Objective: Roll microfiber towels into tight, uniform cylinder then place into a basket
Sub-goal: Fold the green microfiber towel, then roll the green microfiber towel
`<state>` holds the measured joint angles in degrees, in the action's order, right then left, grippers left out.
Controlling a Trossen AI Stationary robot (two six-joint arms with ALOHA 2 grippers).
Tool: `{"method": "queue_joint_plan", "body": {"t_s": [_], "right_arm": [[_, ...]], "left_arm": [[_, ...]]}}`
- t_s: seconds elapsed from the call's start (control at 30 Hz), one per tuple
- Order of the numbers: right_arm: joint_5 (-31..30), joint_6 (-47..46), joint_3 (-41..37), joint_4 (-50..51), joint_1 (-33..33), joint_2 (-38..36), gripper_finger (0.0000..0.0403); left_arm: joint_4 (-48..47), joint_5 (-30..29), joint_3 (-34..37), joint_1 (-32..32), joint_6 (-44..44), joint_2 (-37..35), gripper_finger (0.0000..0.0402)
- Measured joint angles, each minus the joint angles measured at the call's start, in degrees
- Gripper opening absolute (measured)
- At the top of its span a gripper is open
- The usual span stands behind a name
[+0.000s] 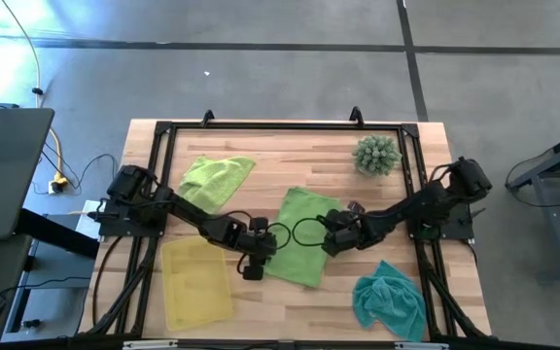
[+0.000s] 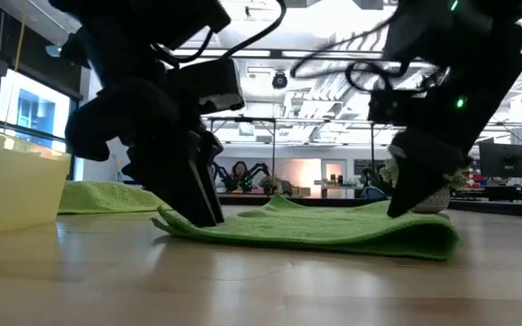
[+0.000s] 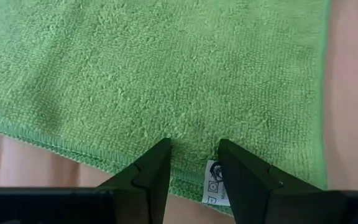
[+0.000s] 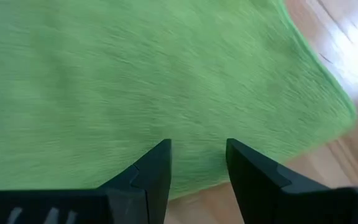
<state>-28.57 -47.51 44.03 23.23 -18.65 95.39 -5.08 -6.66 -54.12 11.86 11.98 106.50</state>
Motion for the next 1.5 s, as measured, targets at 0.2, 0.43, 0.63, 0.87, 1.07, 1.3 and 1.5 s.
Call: {"method": "queue_joint_plan", "body": {"t_s": [0.2,0.43,0.63,0.87,1.07,1.3,1.5], "right_arm": [[-3.17,6.81,0.2,0.95,3.81,1.83,0.0144],[-1.79,16.05,2.65,3.7,7.32,0.54,0.0144],[7.18,19.95,4.92,9.78,2.35,-4.18,0.0144],[10.27,26.37,3.78,10.56,-9.69,-7.74,0.0144],[9.45,31.44,3.78,11.31,-16.17,-6.08,0.0144],[8.76,37.52,3.78,10.04,-17.03,-2.02,0.0144],[7.26,42.19,3.78,5.66,-17.01,-0.18,0.0144]], "left_arm": [[4.27,4.05,0.1,1.95,0.31,0.02,0.0126],[10.55,0.0,-0.54,3.02,-6.73,0.02,0.0126],[11.26,-0.46,-1.47,2.97,-14.03,-0.76,0.0126],[8.39,0.42,-1.45,3.11,-29.57,-0.76,0.0126],[8.45,0.86,-1.49,3.3,-37.73,-0.32,0.0126],[8.31,1.5,-1.41,3.3,-40.69,1.37,0.0126],[9.89,1.91,-1.52,3.3,-40.71,2.82,0.0126]]}}
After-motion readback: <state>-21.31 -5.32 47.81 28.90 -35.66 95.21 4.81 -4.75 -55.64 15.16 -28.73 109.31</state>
